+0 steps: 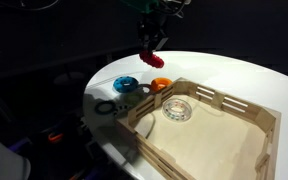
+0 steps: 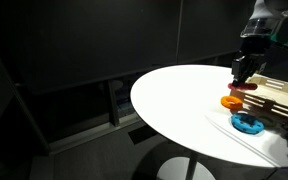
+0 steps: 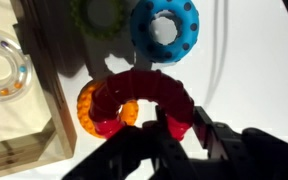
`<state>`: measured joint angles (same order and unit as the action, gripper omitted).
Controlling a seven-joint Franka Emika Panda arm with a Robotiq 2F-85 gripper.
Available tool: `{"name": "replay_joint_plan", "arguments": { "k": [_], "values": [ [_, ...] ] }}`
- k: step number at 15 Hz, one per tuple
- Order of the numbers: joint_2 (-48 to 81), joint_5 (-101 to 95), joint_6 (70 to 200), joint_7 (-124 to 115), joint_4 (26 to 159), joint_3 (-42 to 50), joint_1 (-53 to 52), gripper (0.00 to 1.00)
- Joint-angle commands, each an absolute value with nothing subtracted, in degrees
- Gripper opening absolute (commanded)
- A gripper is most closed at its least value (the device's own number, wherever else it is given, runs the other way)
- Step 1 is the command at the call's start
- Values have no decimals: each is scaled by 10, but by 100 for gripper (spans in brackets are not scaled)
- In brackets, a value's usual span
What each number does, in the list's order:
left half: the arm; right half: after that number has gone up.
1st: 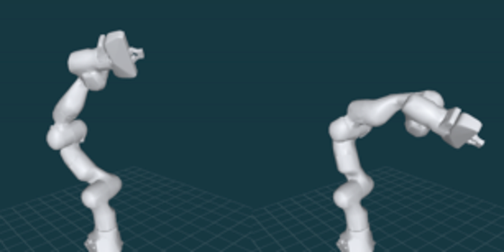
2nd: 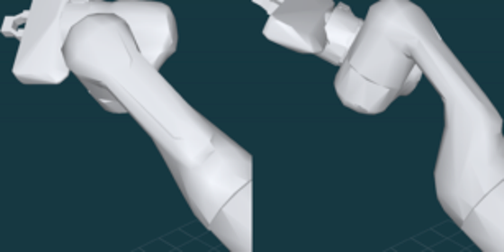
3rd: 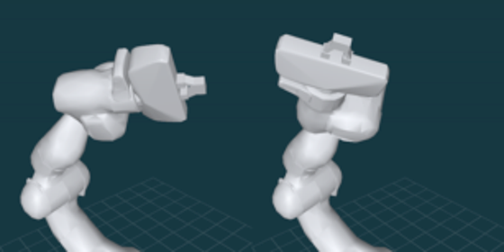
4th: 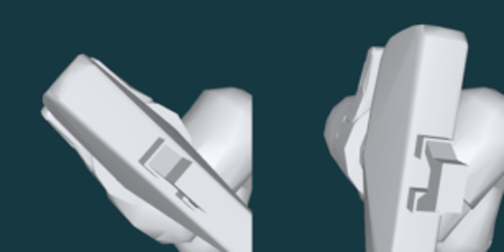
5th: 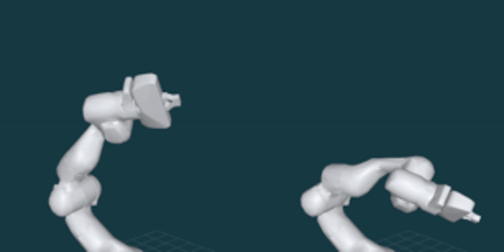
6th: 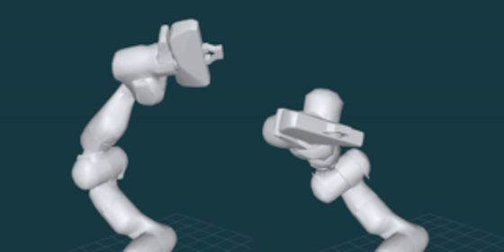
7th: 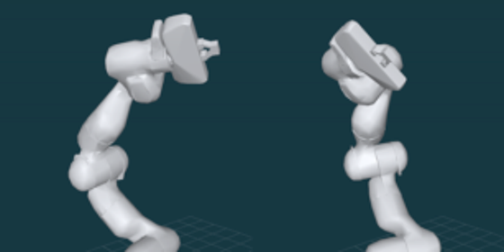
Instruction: Put the red ring onto the tray
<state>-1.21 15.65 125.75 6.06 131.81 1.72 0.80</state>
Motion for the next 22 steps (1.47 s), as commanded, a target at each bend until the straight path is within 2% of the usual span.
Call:
{"name": "replay_joint_plan", "arguments": {
  "k": [1, 18, 19, 20, 22],
  "values": [
    [-29, 176, 1242, 71, 1309, 42, 34, 10],
    [55, 166, 1259, 27, 1294, 105, 105, 10],
    [58, 167, 1257, 27, 1292, 104, 106, 15],
    [61, 167, 1255, 28, 1291, 104, 107, 53],
    [65, 167, 1251, 31, 1289, 103, 108, 64]
  ]
}}
